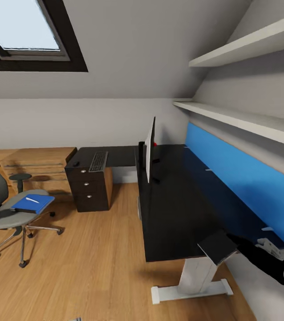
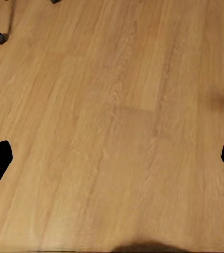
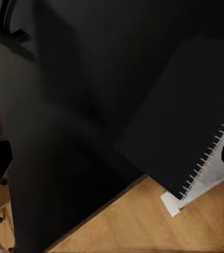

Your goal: In the bedroom, organize the workspace by keeping the computer under the desk, ensuring the monitor is on the desk, placing the keyboard on the desk next to the monitor, placing the mouse on the desk next to the keyboard, moving the folder from the swivel chair onto the desk next to the mouse, stacking the notebook on top of the folder with the pen on top of the notebook, and positioning the swivel chair next to the desk.

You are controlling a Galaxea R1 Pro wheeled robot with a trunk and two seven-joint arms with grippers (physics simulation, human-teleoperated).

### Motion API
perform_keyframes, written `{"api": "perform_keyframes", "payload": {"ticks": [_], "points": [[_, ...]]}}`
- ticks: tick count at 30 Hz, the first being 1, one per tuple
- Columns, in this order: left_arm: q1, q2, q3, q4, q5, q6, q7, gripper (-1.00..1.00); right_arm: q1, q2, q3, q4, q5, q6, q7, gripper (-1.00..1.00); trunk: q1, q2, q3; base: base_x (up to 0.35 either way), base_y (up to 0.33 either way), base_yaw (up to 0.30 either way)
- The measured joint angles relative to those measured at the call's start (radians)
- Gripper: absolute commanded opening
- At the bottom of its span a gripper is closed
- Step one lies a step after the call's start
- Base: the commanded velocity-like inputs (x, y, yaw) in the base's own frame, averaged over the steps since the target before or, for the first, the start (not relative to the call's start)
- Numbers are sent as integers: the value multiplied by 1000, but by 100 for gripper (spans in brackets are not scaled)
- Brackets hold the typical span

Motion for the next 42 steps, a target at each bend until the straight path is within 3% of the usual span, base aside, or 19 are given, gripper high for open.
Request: {"api": "perform_keyframes", "payload": {"ticks": [16, 17, 28, 31, 32, 34, 35, 37, 38, 42], "points": [[0, 0, 1, -5, 0, -1, 3, 100, 0, 13, 2, 0, -4, 1, 4, 100, 0, 0, -1, -266, 0, -80], [0, -4, -1, -59, 3, 1, 3, 100, 0, 22, 8, 41, -2, -2, 4, 100, 3, -7, -4, -8, 0, 0], [0, -3, 1, -73, 4, 1, 3, 100, 0, 65, 15, 162, -21, -89, 16, 100, 45, -84, -38, -2, 0, 0], [0, -3, 1, -74, 4, 1, 3, 100, -1, 70, 15, 172, -117, -101, 34, 100, 57, -105, -48, 0, 0, 0], [0, -2, 2, -74, 5, 1, 3, 100, -3, 69, 16, 176, -173, -102, 37, 100, 61, -112, -51, 0, 0, 0], [0, -2, 2, -74, 7, 1, 3, 100, -5, 68, 17, 180, -233, -101, 39, 100, 68, -126, -57, 0, 0, 0], [0, -2, 2, -74, 10, 1, 3, 100, -9, 67, 19, 184, -287, -100, 40, 100, 72, -133, -60, 0, 0, 0], [0, -2, 1, -74, 14, 1, 3, 100, -25, 65, 20, 200, -344, -99, 40, 100, 80, -147, -67, 0, 0, 0], [0, -2, 1, -74, 16, 1, 3, 100, -44, 65, 20, 223, -367, -99, 41, 100, 84, -154, -70, 0, 0, 0], [0, 0, 2, -74, 19, 1, 4, 100, -100, 70, 19, 334, -396, -126, 44, 100, 99, -182, -82, 0, 0, 0]]}}
